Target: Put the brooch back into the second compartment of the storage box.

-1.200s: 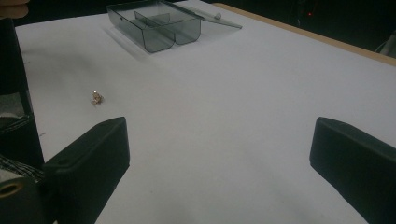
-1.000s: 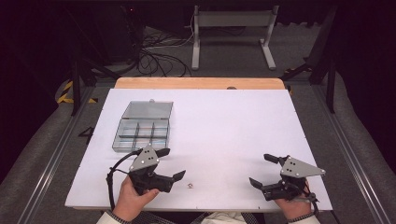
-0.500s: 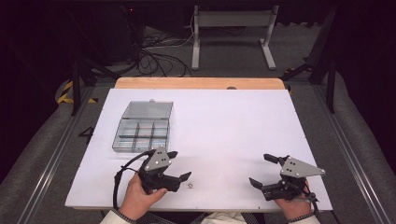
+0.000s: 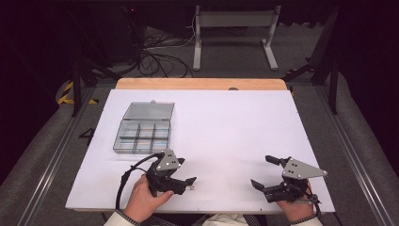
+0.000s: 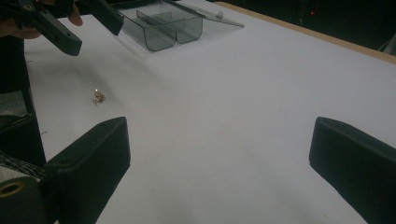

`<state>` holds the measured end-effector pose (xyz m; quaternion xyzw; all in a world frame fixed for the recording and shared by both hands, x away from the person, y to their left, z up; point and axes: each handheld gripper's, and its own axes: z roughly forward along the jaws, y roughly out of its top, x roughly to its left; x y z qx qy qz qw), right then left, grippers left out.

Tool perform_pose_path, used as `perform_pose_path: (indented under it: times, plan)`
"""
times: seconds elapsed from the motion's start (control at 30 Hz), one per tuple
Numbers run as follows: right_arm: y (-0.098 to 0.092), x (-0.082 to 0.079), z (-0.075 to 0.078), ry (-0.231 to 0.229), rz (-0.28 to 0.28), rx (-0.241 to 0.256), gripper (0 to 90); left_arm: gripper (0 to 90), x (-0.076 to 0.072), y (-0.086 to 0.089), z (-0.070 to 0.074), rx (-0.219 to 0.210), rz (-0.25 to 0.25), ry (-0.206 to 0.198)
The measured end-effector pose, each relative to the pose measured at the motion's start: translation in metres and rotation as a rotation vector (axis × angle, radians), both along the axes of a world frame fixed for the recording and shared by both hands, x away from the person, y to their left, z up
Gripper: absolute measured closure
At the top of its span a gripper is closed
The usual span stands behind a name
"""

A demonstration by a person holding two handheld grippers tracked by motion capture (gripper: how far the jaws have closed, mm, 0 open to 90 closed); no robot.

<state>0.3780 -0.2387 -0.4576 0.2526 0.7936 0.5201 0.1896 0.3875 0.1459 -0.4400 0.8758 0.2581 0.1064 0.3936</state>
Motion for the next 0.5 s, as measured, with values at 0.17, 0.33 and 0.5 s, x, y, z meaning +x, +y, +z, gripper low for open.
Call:
perform_pose_path:
  times: [0.17, 0.33, 0.5]
  plan:
    - [-0.0003, 0.0001, -0.0002, 0.001, 0.0, 0.0, 6.0, 31.0, 0.0, -0.0036, -0.0028, 0.034, -0.019, 0.024]
    - [0.0, 0.0001, -0.0003, 0.002, -0.001, -0.001, 6.2, 35.7, 0.0004, -0.0055, -0.0049, 0.049, -0.041, 0.05]
    - [0.0001, 0.0002, -0.0003, 0.002, 0.0, -0.003, 6.3, 37.3, 0.0004, -0.0094, -0.0082, 0.085, -0.058, 0.071]
